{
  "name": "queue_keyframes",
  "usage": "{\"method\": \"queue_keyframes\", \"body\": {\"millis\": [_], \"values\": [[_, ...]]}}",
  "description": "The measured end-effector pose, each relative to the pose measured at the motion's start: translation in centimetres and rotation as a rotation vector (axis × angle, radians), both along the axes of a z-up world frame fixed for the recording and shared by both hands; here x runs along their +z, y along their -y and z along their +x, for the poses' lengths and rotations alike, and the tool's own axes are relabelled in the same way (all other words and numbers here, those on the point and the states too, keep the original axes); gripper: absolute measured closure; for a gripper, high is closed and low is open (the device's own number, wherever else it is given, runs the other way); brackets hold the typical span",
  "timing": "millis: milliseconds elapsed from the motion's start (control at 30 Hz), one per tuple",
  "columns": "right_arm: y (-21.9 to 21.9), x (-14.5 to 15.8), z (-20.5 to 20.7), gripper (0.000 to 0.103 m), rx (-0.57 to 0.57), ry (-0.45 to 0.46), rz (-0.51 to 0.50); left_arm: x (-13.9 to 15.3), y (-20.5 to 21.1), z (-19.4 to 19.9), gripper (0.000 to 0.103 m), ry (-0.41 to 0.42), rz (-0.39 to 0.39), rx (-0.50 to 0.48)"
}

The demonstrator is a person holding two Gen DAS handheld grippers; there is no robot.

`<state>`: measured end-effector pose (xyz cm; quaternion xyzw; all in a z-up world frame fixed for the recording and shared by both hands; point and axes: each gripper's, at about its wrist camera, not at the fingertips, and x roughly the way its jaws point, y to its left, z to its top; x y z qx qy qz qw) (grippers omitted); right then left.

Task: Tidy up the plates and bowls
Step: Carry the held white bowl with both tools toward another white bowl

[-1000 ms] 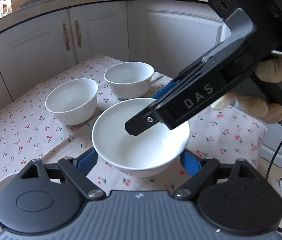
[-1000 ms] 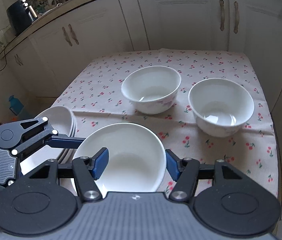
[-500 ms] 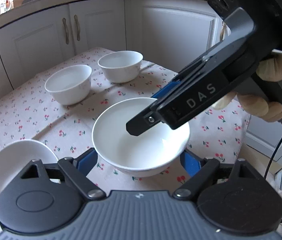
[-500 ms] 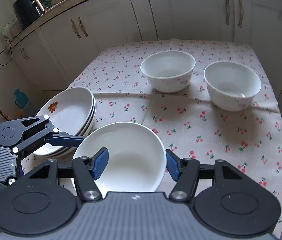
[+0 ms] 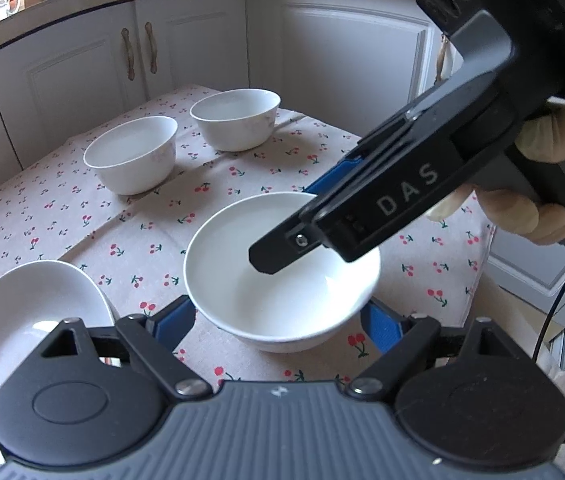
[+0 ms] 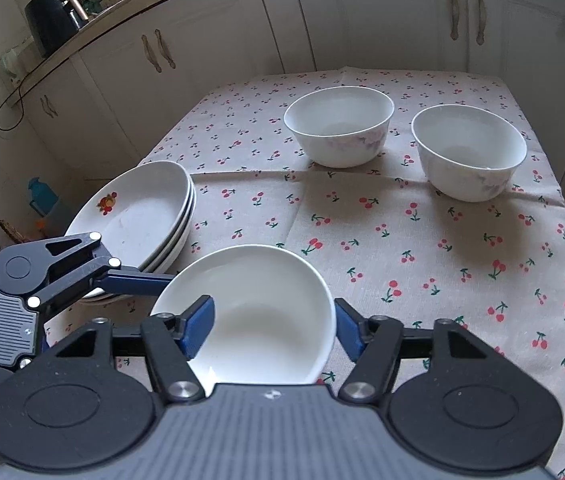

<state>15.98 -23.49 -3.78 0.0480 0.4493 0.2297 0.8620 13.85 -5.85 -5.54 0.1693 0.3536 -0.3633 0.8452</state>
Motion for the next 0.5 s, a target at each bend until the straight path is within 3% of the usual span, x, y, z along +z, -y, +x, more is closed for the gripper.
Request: {"method": "queue_keyframes", "body": {"millis": [233,300,367,500], "values": [[0.0,-0.1,-0.2,0.023,0.012,0.011,0.028,-0.3,-0.3,0.2,0.010,-0.034,-0.034,-0.004],[0.2,-0.1,-0.3,0.008,0.001,0.019,0.037,-0.3,-0.5,0.1,0.010,-0.045,-0.043,-0.002],[0.5,0.2,-0.8,0.000,-0.011,0.049,0.053,-0.2,-0.7,-0.3,0.009,-0.044,-0.044,-0.003],[1.4,1.2,-1.9,0.000,-0.007,0.125,0.102,0.3,-1.4,-0.9,0.008,-0.056,-0.060,-0.005]]}}
